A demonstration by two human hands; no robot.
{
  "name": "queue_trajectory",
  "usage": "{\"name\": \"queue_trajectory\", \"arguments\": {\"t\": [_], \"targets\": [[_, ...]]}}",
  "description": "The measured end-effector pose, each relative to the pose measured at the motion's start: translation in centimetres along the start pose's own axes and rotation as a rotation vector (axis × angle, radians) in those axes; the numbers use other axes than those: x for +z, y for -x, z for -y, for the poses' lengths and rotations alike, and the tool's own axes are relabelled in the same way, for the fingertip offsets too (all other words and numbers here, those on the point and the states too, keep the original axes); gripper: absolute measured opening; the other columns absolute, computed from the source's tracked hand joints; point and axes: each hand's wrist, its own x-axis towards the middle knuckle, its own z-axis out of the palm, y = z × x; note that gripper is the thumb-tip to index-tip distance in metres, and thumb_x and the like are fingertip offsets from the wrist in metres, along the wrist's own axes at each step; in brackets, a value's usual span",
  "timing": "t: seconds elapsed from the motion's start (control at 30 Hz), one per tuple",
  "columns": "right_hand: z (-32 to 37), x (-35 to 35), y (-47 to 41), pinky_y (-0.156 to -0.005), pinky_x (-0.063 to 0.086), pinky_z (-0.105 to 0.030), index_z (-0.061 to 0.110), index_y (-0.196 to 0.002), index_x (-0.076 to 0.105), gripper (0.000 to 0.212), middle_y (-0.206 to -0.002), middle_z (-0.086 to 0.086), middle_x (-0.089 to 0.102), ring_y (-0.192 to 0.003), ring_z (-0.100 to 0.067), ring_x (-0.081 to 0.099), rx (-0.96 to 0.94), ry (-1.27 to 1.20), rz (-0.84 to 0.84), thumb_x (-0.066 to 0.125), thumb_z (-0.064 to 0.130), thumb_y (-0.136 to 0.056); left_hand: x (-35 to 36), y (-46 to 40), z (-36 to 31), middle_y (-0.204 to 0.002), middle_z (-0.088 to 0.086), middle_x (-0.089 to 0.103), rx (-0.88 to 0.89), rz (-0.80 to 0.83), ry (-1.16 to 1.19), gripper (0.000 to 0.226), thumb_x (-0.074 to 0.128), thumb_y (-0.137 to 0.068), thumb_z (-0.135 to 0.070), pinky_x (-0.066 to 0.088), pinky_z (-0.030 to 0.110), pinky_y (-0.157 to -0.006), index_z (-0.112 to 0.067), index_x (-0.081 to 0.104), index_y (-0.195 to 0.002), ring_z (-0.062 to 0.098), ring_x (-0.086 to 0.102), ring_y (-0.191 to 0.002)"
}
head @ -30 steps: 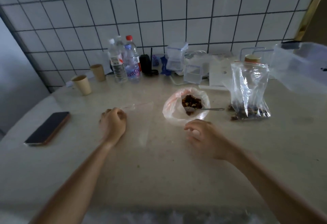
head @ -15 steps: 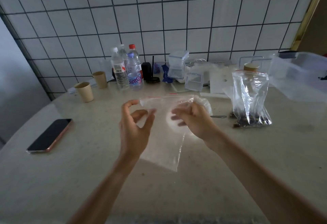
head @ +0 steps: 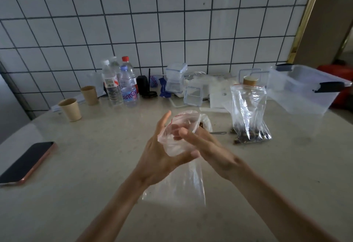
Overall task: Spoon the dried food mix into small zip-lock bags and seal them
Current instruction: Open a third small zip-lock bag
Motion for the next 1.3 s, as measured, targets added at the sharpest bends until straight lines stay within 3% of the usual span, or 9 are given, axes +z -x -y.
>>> {"name": "queue_trajectory", "arguments": {"t": [0.13,0.27,0.33,0.57,0.73,0.87,1.07,1.2,1.3], "targets": [[-1.0,0.3,-1.0,-0.105,0.051,-0.051,0.014,-0.106,0.077,0.041,-0.109,-0.004,0.077,-0.109,-0.016,0.07,0.134,-0.017,-0.331,0.048,0.042,-0.107,1.0,0.0,-0.7,-0.127,-0.04,0.062,-0.15,-0.149,0.16,0.077,0.034,-0.085,-0.091,0.039,0.005,-0.099,-0.043,0.055,-0.141,-0.019,0.05,-0.127],[-0.6,0.3,-1.2,-0.092,0.052,-0.025,0.0,-0.096,0.075,0.037,-0.089,-0.01,0.076,-0.089,-0.012,0.07,0.095,-0.038,-0.491,0.048,0.022,-0.108,0.9,-0.9,-0.6,-0.097,-0.028,0.074,-0.202,-0.265,-0.021,0.026,0.057,-0.1,-0.054,0.049,0.01,-0.076,-0.036,0.074,-0.106,-0.007,0.068,-0.096],[0.0,0.1,-1.0,-0.09,0.053,-0.027,0.003,-0.098,0.077,0.036,-0.091,-0.009,0.077,-0.092,-0.016,0.073,0.067,-0.054,-0.543,0.049,0.024,-0.108,0.5,-0.8,-0.3,-0.09,-0.024,0.074,-0.215,-0.239,-0.139,0.009,0.07,-0.096,-0.038,0.049,0.01,-0.073,-0.033,0.075,-0.101,-0.007,0.068,-0.09],[0.5,-1.5,0.3,-0.061,0.048,-0.03,0.005,-0.088,0.073,0.015,-0.082,-0.003,0.07,-0.068,-0.011,0.06,-0.192,0.504,-0.767,0.059,0.003,-0.094,-1.0,0.4,-0.8,-0.059,-0.022,0.064,-0.326,-0.258,-0.444,0.03,0.074,-0.083,-0.055,0.037,0.023,-0.05,-0.032,0.059,-0.07,-0.001,0.062,-0.061],[0.6,-3.0,1.4,-0.061,0.051,-0.031,0.01,-0.091,0.072,0.016,-0.092,0.0,0.06,-0.071,-0.016,0.06,-0.363,0.922,-0.822,0.069,-0.004,-0.085,-1.5,-0.1,-2.1,-0.071,0.003,0.075,-0.436,-0.227,0.118,0.018,0.082,-0.089,-0.022,0.061,0.037,-0.057,-0.013,0.068,-0.082,0.02,0.077,-0.062],[0.8,-3.6,1.7,-0.059,0.041,-0.011,0.017,-0.087,0.073,0.019,-0.077,0.004,0.063,-0.068,-0.014,0.06,-0.279,0.677,-0.84,0.072,-0.003,-0.086,-1.6,-0.4,-3.1,-0.077,0.0,0.074,-0.434,-0.318,0.305,0.014,0.079,-0.091,-0.016,0.063,0.037,-0.059,-0.008,0.07,-0.086,0.022,0.079,-0.076],[0.5,-4.0,2.1,-0.043,0.052,-0.031,0.01,-0.082,0.072,0.011,-0.067,-0.006,0.071,-0.058,-0.023,0.073,0.024,0.192,-0.788,0.077,0.003,-0.089,-1.6,-0.9,-3.2,-0.103,0.02,0.078,-0.492,-0.273,0.862,0.012,0.073,-0.09,-0.011,0.064,0.036,-0.084,-0.002,0.068,-0.098,0.024,0.078,-0.096],[0.3,-3.7,2.3,-0.059,0.062,-0.034,-0.003,-0.088,0.074,0.006,-0.083,-0.02,0.076,-0.076,-0.033,0.078,0.168,-0.398,-0.676,0.072,0.001,-0.092,-0.8,-1.1,-3.0,-0.095,0.013,0.075,-0.579,-0.163,1.3,0.013,0.068,-0.088,-0.01,0.063,0.034,-0.083,-0.001,0.075,-0.093,0.019,0.076,-0.086],[0.3,-3.8,2.3,-0.076,0.064,-0.036,-0.001,-0.077,0.075,0.024,-0.082,-0.017,0.075,-0.083,-0.028,0.077,0.155,-0.775,-0.515,0.061,0.005,-0.097,-0.2,-0.7,-2.5,-0.078,0.006,0.066,-0.574,-0.138,1.14,0.016,0.069,-0.091,-0.019,0.062,0.031,-0.079,-0.009,0.08,-0.085,0.016,0.069,-0.075]]}}
